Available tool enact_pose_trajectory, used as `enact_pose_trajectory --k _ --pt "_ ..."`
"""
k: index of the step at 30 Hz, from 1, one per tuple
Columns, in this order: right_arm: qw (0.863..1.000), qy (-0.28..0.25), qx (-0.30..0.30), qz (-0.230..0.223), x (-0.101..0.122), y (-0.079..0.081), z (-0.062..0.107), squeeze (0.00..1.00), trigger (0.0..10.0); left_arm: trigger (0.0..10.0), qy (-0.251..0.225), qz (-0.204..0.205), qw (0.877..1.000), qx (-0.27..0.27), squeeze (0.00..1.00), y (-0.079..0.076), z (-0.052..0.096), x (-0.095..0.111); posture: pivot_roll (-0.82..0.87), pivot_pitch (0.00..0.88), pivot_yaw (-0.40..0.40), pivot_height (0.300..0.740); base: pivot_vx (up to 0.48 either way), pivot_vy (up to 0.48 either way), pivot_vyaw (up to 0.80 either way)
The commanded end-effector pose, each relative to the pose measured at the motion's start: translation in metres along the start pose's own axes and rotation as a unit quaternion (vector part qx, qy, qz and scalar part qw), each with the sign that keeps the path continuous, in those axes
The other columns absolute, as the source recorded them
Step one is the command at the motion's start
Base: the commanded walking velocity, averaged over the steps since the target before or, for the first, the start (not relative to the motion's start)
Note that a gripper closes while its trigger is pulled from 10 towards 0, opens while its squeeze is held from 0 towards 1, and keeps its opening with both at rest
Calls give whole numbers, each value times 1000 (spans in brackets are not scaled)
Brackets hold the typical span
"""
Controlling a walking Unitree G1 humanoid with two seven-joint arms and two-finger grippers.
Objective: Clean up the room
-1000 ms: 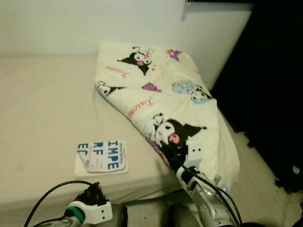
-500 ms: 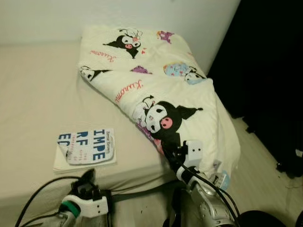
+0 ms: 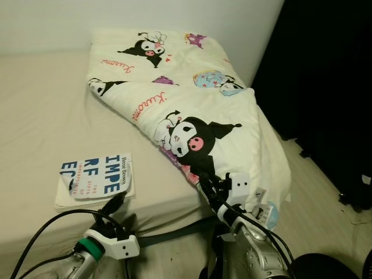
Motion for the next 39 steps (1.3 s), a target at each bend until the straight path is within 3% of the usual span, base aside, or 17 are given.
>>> enact_pose_trajectory --k 1,2,4,5,7,11,12,14,17,19,20,23,27,29,35,39 --pt "1000 12 -4 -6 -9 -1 4 0 10000 10000 -4 18 999 -28 0 -9 2 4 62 69 -8 525 0 0 0" --pt "1000 13 -4 -6 -9 -1 4 0 10000 10000 -4 11 1000 -24 0 -9 2 5 62 69 -8 525 0 0 0" --pt "1000 13 -4 -6 -9 -1 5 0 10000 10000 7 -67 997 39 0 6 -1 0 63 72 -9 525 0 0 0" --pt "1000 13 -4 -6 -9 -1 5 0 10000 10000 7 -67 997 39 0 6 -1 0 63 72 -9 525 0 0 0" --pt "1000 13 -4 -6 -9 -1 6 0 10000 10000 3 -112 988 107 0 26 -4 0 61 76 -10 525 0 0 0" --pt "1000 16 -3 -6 -11 -1 6 0 10000 10000 -49 -126 978 158 0 50 -4 15 65 80 -14 525 0 0 0" --pt "1000 16 -3 -6 -11 -1 6 0 10000 10000 -49 -126 978 158 0 50 -4 15 65 80 -14 525 0 0 0" --pt "1000 17 -2 -5 -11 -1 6 0 10000 10000 -32 -139 975 173 0 65 -3 9 65 80 -14 525 0 0 0" --pt "1000 17 -1 -5 -11 0 6 0 10000 10000 4 -138 977 164 0 68 0 -3 67 84 -11 525 0 0 0" --pt "1000 17 -2 -6 -11 0 5 0 10000 10000 80 -127 980 130 0 64 5 -30 67 84 -11 525 0 0 0" --pt "1000 17 -2 -6 -11 0 5 0 10000 10000 80 -127 980 130 0 64 5 -30 67 84 -11 525 0 0 0" --pt "1000 19 -2 -6 -13 -1 8 0 10000 10000 149 -132 973 119 0 58 15 -53 63 92 -13 525 0 0 0" --pt "1000 21 -3 -4 -13 -2 9 0 10000 10000 175 -141 967 118 0 57 17 -62 57 106 -24 525 0 0 0" --pt "1000 20 -1 -2 -10 -3 9 0 10000 10000 193 -179 954 142 0 66 18 -71 49 113 -29 525 0 0 0" --pt "1000 19 0 -1 -8 -4 9 0 10000 10000 198 -201 945 163 0 76 18 -75 46 118 -37 525 0 0 0" --pt "1000 20 6 4 -6 -4 9 0 10000 10000 228 -209 938 153 0 83 18 -89 26 143 -59 525 0 0 0"
Point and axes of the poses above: a point about 5 cm out from each wrist's last joint towards the gripper, its own z axis pointing back from the gripper into the wrist, its own x axis along the axis of the wrist's last joint, y = z × x, the point moved 2 cm from there along -z, pointing out of the wrist towards the gripper, and after that the axes turned 2 degrees about z, right-handed, at the moved point
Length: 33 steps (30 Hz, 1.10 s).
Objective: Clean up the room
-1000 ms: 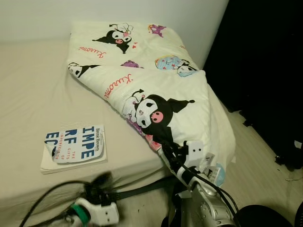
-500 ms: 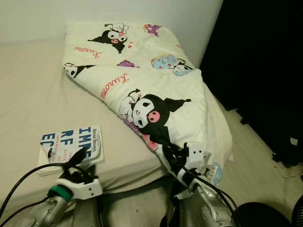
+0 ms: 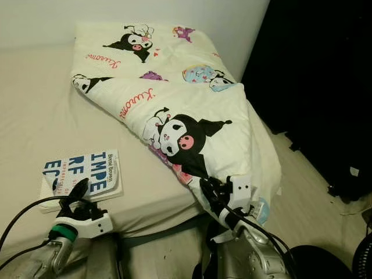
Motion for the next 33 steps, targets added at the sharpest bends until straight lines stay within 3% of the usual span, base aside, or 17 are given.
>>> enact_pose_trajectory --k 1,2,4,5,8,13,20,24,26,30,31,33 --pt "1000 12 0 0 -4 -2 4 0 10000 10000 37 -18 998 -40 0 -12 7 -17 26 143 -59 525 0 0 0" --pt "1000 13 1 1 -4 -2 4 0 10000 7882 48 -15 997 -51 0 -14 6 -19 19 148 -61 525 0 0 0" --pt "1000 14 2 1 -4 -2 5 0 10000 7882 59 -10 996 -60 0 -16 5 -21 19 148 -61 525 0 0 0" --pt "1000 14 2 2 -4 -1 5 0 10000 1451 74 0 995 -68 0 -18 5 -24 14 151 -61 525 0 0 0" --pt "1000 15 2 2 -4 -1 6 0 10000 0 94 -4 992 -80 0 -21 6 -27 2 154 -61 525 0 0 0" --pt "1000 15 2 2 -3 -1 7 0 10000 0 80 -31 995 -52 0 -15 1 -27 -1 153 -60 525 0 0 0" --pt "1000 -1 0 1 8 -1 1 0 10000 0 55 -19 998 -21 0 -9 -1 -24 17 147 -57 525 0 0 0" --pt "999 -42 5 2 33 1 -8 0 10000 0 61 -11 998 -9 0 -7 2 -28 17 147 -57 525 0 0 0" --pt "999 -45 6 3 36 1 -9 0 10000 0 63 -11 998 -9 0 -6 2 -29 17 147 -57 525 0 0 0" --pt "996 -85 10 7 61 0 -14 0 10000 0 61 -17 998 0 0 -5 4 -31 32 141 -61 525 0 0 0" --pt "994 -112 10 9 78 -3 -15 0 10000 0 57 -11 998 17 0 -2 3 -30 41 135 -64 525 0 0 0" --pt "993 -120 9 10 83 -4 -15 0 10000 0 57 -9 998 24 0 -1 2 -29 41 135 -64 525 0 0 0"
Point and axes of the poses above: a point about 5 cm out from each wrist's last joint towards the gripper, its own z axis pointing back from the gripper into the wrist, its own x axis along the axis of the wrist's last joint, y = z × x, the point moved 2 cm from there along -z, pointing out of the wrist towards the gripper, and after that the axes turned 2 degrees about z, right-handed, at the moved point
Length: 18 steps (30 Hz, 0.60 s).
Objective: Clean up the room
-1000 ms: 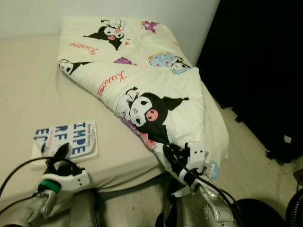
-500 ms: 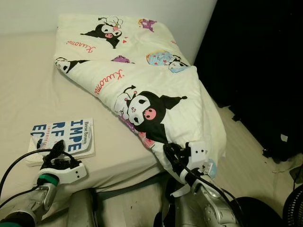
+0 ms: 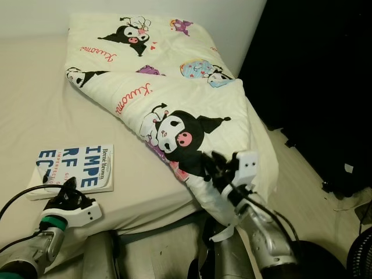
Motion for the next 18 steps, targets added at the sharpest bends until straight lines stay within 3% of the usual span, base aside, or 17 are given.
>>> enact_pose_trajectory --k 1,2,5,6,7,8,9,10,11,12,13,14,17,18 --pt "1000 -7 -9 -10 4 -4 2 0 10000 0 10 2 1000 -6 0 -6 9 -5 41 135 -64 525 0 0 0" --pt "1000 -7 -9 -10 4 -4 2 0 10000 0 10 2 1000 -6 0 -6 9 -5 41 135 -64 525 0 0 0" --pt "997 -47 -53 17 22 -19 0 0 10000 0 -1 44 996 77 0 14 1 4 43 124 -49 525 0 0 0" --pt "997 -47 -53 17 22 -19 0 0 10000 0 -1 44 996 77 0 14 1 4 43 124 -49 525 0 0 0" --pt "995 -51 -87 27 23 -30 1 0 10000 10000 -9 77 989 125 0 29 -3 12 42 120 -43 525 0 0 0" --pt "992 -51 -109 32 23 -37 2 0 10000 10000 -14 96 983 155 0 40 -4 16 42 120 -43 525 0 0 0" --pt "992 -51 -109 32 23 -37 2 0 10000 10000 -14 96 983 155 0 40 -4 16 42 120 -43 525 0 0 0" --pt "989 -50 -131 40 21 -44 4 0 10000 10000 -21 118 975 187 0 53 -5 23 56 117 -36 525 0 0 0" --pt "982 -35 -168 74 16 -55 5 0 10000 10000 -31 146 963 223 0 72 -6 32 56 117 -36 525 0 0 0" --pt "982 -35 -168 74 16 -55 5 0 10000 10000 -31 146 963 223 0 72 -6 32 56 117 -36 525 0 0 0" --pt "964 0 -235 127 4 -74 7 0 10000 10000 -51 178 946 267 0 103 -7 47 69 117 -32 525 0 0 0" --pt "964 0 -235 127 4 -74 7 0 10000 10000 -51 178 946 267 0 103 -7 47 69 117 -32 525 0 0 0" --pt "943 89 -276 161 -23 -88 6 0 10000 10000 -64 194 929 307 0 136 -12 53 101 118 -30 525 0 0 0" --pt "943 89 -276 161 -23 -88 6 0 10000 10000 -64 194 929 307 0 136 -12 53 101 118 -30 525 0 0 0"
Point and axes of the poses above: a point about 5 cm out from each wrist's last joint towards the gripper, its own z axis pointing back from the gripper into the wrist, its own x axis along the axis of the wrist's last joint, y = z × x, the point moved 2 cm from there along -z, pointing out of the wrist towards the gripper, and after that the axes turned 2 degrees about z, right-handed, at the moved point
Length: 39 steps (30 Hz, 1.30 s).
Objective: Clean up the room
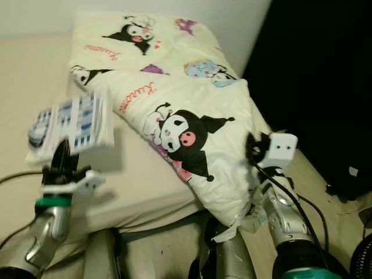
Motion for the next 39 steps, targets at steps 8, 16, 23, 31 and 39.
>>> enact_pose_trajectory --k 8,16,23,31,39 --pt "986 114 120 7 -39 56 6 0 10000 10000 -9 6 997 70 0 41 -35 9 134 121 -34 525 0 0 0" --pt "861 31 493 -122 -1 156 56 0 10000 10000 6 -1 996 93 0 70 -48 16 135 122 -38 525 0 0 0" --pt "604 109 784 -89 -13 130 178 0 10000 10000 3 -2 994 108 0 80 -59 21 129 122 -46 525 0 0 0" --pt "695 87 708 -85 3 65 125 0 10000 10000 5 4 995 97 0 74 -60 27 106 118 -47 525 0 0 0" --pt "877 61 469 -86 3 62 53 0 10000 10000 15 111 994 2 0 44 -60 38 94 114 -44 525 0 0 0"
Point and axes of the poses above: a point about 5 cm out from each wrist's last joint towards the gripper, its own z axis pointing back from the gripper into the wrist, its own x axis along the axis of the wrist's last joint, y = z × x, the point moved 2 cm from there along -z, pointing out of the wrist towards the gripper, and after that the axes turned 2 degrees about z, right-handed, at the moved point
